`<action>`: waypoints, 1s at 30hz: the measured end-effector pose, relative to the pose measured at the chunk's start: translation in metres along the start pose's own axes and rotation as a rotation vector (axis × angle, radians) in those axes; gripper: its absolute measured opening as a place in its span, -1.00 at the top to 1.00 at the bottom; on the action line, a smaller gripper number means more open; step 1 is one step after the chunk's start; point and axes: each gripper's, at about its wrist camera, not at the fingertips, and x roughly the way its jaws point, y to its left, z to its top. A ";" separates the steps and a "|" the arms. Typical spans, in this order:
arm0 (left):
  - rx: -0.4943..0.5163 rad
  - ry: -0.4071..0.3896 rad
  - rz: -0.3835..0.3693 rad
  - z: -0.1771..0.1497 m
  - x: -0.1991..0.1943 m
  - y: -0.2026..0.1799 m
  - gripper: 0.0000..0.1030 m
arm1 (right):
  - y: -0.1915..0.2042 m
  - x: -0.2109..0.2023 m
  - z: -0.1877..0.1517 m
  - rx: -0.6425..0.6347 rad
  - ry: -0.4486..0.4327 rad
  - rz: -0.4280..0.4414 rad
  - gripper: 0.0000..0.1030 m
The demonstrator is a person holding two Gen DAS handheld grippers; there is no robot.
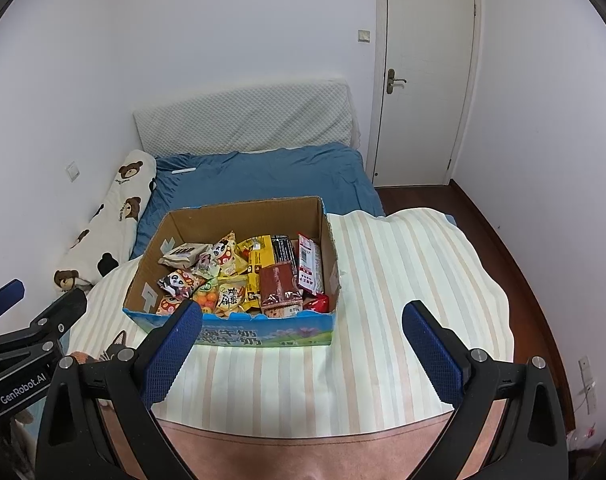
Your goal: Organize snacks
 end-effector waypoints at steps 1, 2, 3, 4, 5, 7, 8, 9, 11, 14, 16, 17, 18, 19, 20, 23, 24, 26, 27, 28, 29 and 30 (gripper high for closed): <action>-0.001 0.000 0.001 0.000 0.000 0.000 -1.00 | 0.000 0.000 0.000 0.000 0.001 0.001 -0.98; -0.001 0.001 -0.001 0.000 0.001 0.000 -1.00 | 0.001 0.000 0.000 -0.001 0.002 0.001 -0.98; -0.002 0.002 0.000 0.000 0.000 0.000 -1.00 | 0.000 0.000 0.000 0.000 0.002 0.001 -0.98; -0.002 0.001 0.002 0.000 0.000 0.000 -1.00 | 0.001 0.000 0.000 0.000 0.002 0.002 -0.98; -0.002 0.000 0.002 0.000 0.000 0.000 -1.00 | 0.001 0.000 0.000 0.000 0.003 0.002 -0.98; -0.004 0.002 0.001 0.000 0.001 0.000 -1.00 | 0.000 -0.001 -0.001 0.000 0.002 0.002 -0.98; -0.004 0.002 0.001 0.000 0.001 0.000 -1.00 | 0.000 -0.001 -0.001 0.000 0.000 0.002 -0.98; -0.002 0.002 -0.002 0.000 0.001 0.000 -1.00 | 0.000 -0.002 -0.001 -0.001 0.000 0.002 -0.98; -0.002 0.002 0.001 0.001 0.000 0.000 -1.00 | 0.001 -0.003 -0.001 -0.003 -0.001 0.002 -0.98; -0.004 0.005 -0.002 0.001 0.000 -0.001 -1.00 | 0.001 -0.004 -0.002 -0.003 0.000 0.001 -0.98; -0.002 0.004 -0.002 0.001 -0.001 -0.001 -1.00 | 0.001 -0.004 -0.003 -0.003 0.001 0.002 -0.98; -0.003 0.006 -0.001 0.001 0.000 -0.001 -1.00 | 0.001 -0.004 -0.003 -0.005 0.002 0.003 -0.98; -0.004 0.007 -0.002 0.001 0.000 -0.001 -1.00 | 0.001 -0.003 -0.003 -0.006 0.003 0.004 -0.98; -0.005 0.008 -0.004 0.001 -0.001 -0.001 -1.00 | 0.001 -0.003 -0.003 -0.007 0.004 0.005 -0.98; -0.005 0.011 -0.004 0.001 -0.001 -0.001 -1.00 | 0.001 -0.003 -0.003 -0.008 0.004 0.006 -0.98; -0.002 0.007 0.001 0.002 -0.001 0.000 -1.00 | 0.000 -0.002 -0.003 -0.009 0.005 0.008 -0.98; 0.004 0.003 0.011 0.002 -0.001 -0.001 -1.00 | 0.001 -0.002 -0.003 -0.009 0.005 0.007 -0.98; 0.010 -0.001 0.020 0.002 0.000 -0.001 -1.00 | 0.000 -0.002 -0.003 -0.008 0.006 0.008 -0.98; 0.009 -0.004 0.019 0.001 -0.001 -0.001 -1.00 | 0.000 -0.001 -0.003 -0.010 0.007 0.007 -0.98; 0.008 -0.006 0.018 0.001 -0.001 -0.001 -1.00 | 0.000 -0.001 -0.003 -0.010 0.008 0.008 -0.98; 0.009 -0.007 0.018 0.001 -0.001 -0.001 -1.00 | 0.000 -0.001 -0.003 -0.009 0.007 0.009 -0.98; 0.010 -0.008 0.021 0.001 -0.001 -0.001 -1.00 | 0.000 0.000 -0.003 -0.011 0.007 0.008 -0.98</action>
